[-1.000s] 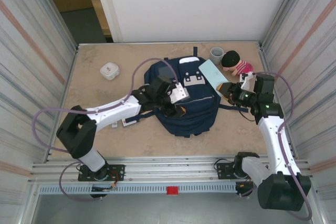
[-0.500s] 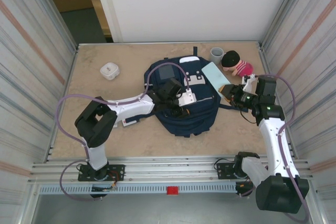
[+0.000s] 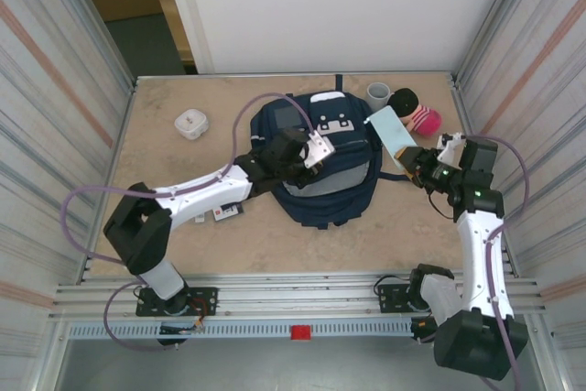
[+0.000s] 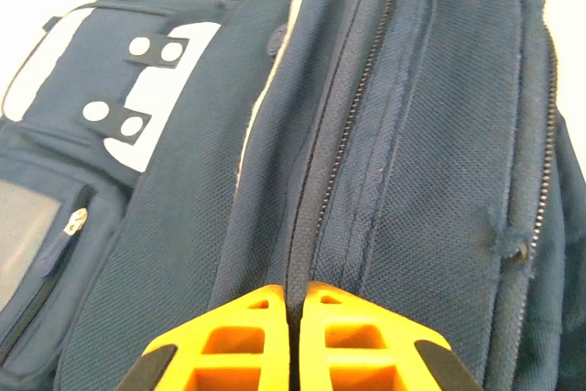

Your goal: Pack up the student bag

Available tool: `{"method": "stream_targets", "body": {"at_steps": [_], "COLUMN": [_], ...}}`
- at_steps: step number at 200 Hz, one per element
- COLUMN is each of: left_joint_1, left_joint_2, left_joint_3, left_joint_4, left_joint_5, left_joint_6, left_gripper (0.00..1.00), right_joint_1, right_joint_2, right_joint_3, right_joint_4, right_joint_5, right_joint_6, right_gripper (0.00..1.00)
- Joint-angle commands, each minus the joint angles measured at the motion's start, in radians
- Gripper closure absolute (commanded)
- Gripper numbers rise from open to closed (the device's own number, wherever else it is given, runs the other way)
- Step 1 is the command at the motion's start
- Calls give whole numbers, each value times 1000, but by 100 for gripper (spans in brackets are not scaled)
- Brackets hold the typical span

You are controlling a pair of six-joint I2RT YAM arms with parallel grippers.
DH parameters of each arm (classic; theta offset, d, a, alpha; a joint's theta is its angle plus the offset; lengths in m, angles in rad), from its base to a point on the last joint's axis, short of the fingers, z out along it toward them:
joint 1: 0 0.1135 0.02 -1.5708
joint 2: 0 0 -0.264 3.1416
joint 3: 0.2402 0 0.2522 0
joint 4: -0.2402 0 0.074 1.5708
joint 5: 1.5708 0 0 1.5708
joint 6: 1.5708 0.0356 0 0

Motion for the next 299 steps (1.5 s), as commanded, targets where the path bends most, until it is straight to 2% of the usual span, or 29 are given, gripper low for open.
{"method": "stream_targets", "body": {"at_steps": [1,44,71,88,102,122,147,180,240,266,299], "left_joint_1": [17,49,59,66,68,73,82,94,120,125,129], "left_joint_2": [-57,-73,-76,-72,-68,-62,-54,-62,-72,-80,-87], "left_joint_3": [66,139,165,176,184,189,199,196,196,196,195], "left_joint_4": [-27,-70,-68,-64,-54,-29,-22,-6,23,33,46], "left_joint_5": [-28,0,10,21,31,55,72,89,148,160,175], "left_joint_6": [-176,-283,-321,-354,-371,-385,-412,-437,-471,-482,-492], "left_gripper": [100,100,100,100,100,100,100,100,100,100,100], "right_joint_1": [-25,-28,-14,40,121,250,395,527,695,740,776], "right_joint_2": [-57,-127,-164,-172,-166,-138,-93,9,292,399,508], "right_joint_3": [37,70,49,22,-2,-37,-118,-198,-193,-190,-139], "right_joint_4": [-63,-267,-331,-314,-277,-164,101,384,755,905,1014], "right_joint_5": [6,81,14,-51,-54,-4,68,197,339,416,485], "right_joint_6": [12,-37,-41,-10,23,94,251,387,519,582,615], "right_gripper": [77,76,75,74,74,75,75,76,77,77,77]}}
